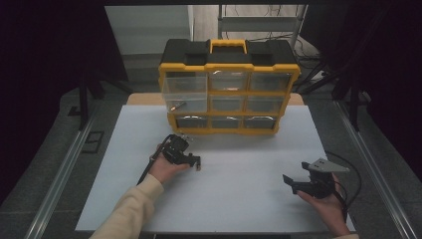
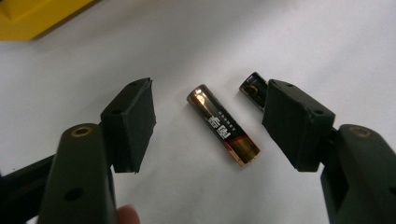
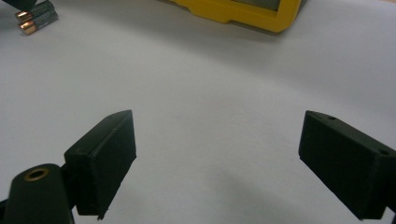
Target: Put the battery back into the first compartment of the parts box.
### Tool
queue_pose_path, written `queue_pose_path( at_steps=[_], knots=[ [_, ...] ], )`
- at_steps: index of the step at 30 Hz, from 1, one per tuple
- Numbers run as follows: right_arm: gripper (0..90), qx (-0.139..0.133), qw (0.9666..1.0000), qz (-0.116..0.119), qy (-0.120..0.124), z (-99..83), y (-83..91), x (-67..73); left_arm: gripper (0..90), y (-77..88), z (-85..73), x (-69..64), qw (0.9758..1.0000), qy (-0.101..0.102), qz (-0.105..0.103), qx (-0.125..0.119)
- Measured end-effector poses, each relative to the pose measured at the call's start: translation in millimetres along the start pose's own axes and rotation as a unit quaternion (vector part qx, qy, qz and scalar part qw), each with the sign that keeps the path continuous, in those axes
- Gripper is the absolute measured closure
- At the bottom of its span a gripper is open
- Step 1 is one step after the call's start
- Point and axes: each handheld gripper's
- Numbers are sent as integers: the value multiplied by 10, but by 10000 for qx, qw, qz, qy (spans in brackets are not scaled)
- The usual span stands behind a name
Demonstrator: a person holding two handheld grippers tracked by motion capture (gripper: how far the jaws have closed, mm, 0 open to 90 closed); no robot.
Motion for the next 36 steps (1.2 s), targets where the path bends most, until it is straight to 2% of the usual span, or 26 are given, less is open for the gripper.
queue_pose_path(
  at_steps=[6,12,22,30,36],
  knots=[
    [115,19,10000,-7,-16,-2,-3,-5,395,-28,-5,8,9999,20,73,94],
    [115,23,10000,-12,-15,-1,-3,-4,454,-77,-10,-10,9998,-41,100,182],
    [115,15,10000,-23,-15,0,0,-3,621,-96,0,-2,9994,33,-202,297],
    [116,14,10000,-26,-13,0,1,-1,766,-89,4,15,9992,41,-235,323],
    [116,9,10000,-29,-14,1,3,-2,773,-87,-4,6,9995,-16,-181,260]
  ],
)
Point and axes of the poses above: each handheld gripper's, and its own axes: y roughly backward along the jaws, z roughly out of its top, x roughly to its left, and after that the axes turned 3 degrees about -z, right-handed
